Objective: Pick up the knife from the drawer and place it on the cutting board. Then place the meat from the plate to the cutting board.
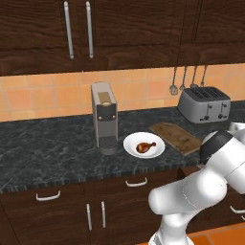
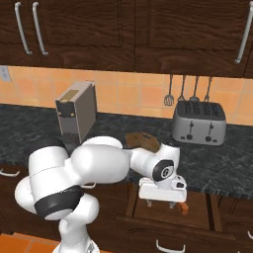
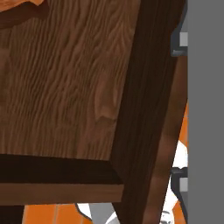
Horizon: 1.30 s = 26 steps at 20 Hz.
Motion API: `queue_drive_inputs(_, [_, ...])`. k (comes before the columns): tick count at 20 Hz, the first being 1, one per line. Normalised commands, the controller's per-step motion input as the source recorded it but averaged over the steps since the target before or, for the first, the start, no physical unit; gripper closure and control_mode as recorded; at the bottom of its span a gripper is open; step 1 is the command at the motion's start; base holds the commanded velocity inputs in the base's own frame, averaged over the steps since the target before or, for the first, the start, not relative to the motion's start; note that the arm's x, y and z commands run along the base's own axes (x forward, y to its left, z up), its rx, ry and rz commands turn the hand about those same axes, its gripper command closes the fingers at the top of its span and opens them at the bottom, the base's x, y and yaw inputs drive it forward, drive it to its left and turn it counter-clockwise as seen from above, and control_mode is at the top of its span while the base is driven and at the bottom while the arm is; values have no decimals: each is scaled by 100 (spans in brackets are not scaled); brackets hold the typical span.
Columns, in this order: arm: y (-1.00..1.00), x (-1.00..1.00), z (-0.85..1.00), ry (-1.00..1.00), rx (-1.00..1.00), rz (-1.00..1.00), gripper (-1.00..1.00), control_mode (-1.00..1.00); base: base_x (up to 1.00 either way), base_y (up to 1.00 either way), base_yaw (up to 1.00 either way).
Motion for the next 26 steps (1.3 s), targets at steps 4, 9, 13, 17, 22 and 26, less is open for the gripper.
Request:
queue_drive_inputs(4, [0,0,-17,10,0,0,-100,-100,0,0,0])
queue_drive_inputs(9, [0,0,-41,4,1,0,-100,-100,0,0,0])
queue_drive_inputs(13, [0,0,-46,0,2,-3,-100,-100,0,0,0])
queue_drive_inputs(17, [-8,-1,-37,0,5,-6,-100,-100,0,0,0])
queue_drive_inputs(22, [-8,-18,-12,6,4,-5,-100,-100,0,0,0])
queue_drive_inputs(26, [-18,-50,0,12,3,-4,-100,-100,0,0,0])
